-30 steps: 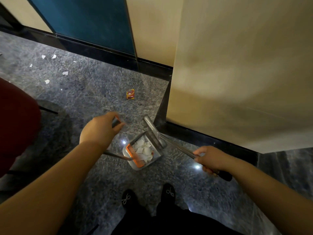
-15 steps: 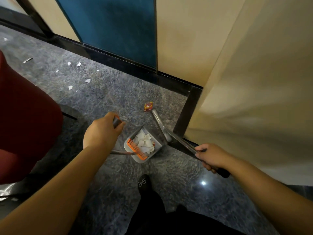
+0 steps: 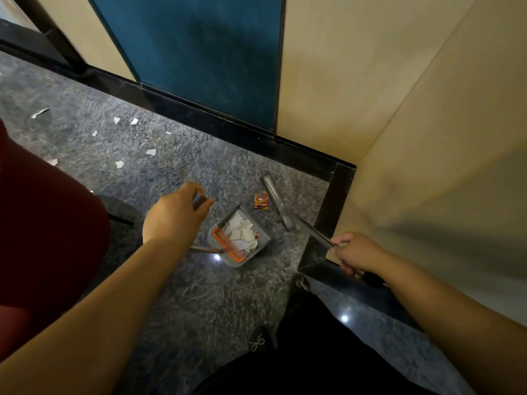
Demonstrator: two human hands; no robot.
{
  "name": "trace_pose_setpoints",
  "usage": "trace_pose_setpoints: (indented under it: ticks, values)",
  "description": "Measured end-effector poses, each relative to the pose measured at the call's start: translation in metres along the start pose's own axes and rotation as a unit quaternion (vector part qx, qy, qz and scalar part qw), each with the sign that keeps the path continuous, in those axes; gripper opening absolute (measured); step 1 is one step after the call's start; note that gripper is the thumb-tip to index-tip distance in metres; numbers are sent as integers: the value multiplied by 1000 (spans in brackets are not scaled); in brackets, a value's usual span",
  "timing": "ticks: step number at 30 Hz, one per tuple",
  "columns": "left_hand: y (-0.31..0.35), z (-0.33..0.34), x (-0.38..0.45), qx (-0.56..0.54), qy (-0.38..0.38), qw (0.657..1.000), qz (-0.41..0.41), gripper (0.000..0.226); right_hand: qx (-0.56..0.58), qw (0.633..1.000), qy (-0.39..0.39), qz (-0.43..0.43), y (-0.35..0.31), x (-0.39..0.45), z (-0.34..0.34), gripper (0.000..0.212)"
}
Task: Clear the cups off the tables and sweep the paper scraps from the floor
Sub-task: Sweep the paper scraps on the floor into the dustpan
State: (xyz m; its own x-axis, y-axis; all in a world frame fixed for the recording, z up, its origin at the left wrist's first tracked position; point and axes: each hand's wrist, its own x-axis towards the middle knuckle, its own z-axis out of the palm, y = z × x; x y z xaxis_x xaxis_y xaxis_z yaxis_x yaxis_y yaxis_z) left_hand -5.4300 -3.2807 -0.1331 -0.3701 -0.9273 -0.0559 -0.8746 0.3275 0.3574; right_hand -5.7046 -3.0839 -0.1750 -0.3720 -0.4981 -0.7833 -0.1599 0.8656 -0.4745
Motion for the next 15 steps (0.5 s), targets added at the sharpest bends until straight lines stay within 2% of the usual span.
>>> trace_pose_setpoints:
  ticks: [10, 15]
  values:
    - [3, 13, 132, 25, -50, 997, -46, 23, -38, 999, -34, 14, -101, 118, -51, 41]
    - [6, 21, 195, 53, -83, 993, -59, 26, -113, 992, -56, 12, -155, 171, -75, 48]
